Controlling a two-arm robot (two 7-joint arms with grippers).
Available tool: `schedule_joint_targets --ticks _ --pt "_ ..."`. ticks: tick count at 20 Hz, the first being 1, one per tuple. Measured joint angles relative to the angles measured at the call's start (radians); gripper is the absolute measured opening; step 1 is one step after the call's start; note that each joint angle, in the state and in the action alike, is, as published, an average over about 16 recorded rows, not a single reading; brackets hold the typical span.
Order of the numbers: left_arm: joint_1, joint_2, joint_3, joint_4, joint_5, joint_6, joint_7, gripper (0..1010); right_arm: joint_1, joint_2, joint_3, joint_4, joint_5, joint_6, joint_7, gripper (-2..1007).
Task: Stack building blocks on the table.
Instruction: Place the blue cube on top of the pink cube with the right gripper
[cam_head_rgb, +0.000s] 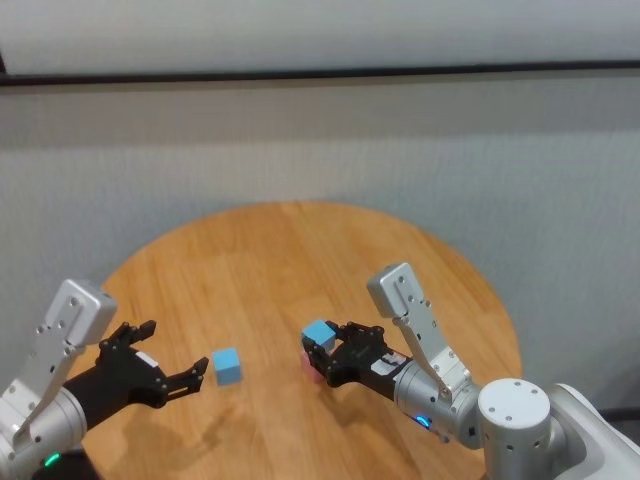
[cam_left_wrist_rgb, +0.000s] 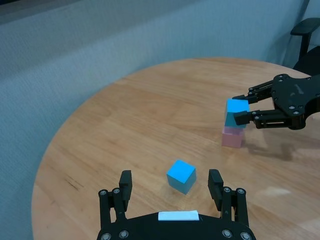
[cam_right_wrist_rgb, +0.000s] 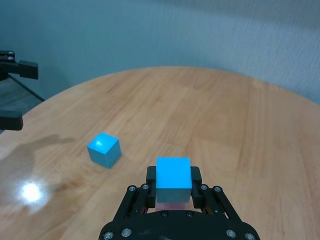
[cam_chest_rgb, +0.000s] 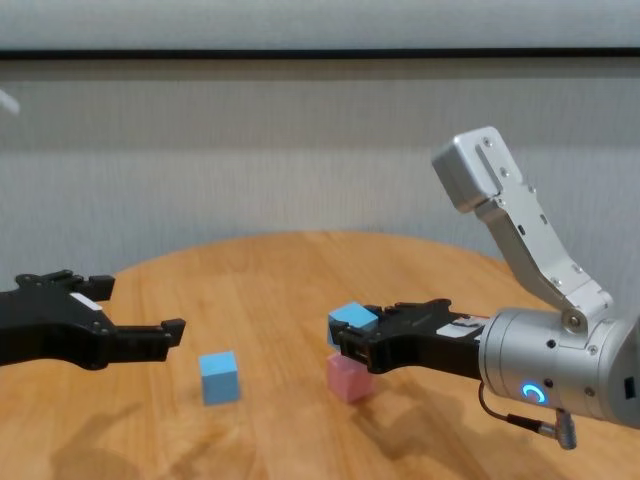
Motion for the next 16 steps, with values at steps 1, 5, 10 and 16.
schedule_joint_targets --ticks 1,5,10,16 --pt "0.000 0.000 0.000 0.000 0.000 0.000 0.000 1000 -0.001 -0.001 0.000 -0.001 -0.002 0.002 -0.001 371" --pt "0.000 0.000 0.000 0.000 0.000 0.000 0.000 1000 -0.005 -0.004 0.002 -0.001 -0.009 0.008 -0.004 370" --pt "0.000 0.000 0.000 0.000 0.000 0.000 0.000 1000 -0.008 -0.008 0.003 0.003 -0.017 0.012 -0.008 370" --pt "0.000 0.000 0.000 0.000 0.000 0.000 0.000 1000 -0.007 -0.015 0.005 0.009 -0.025 0.015 -0.010 370"
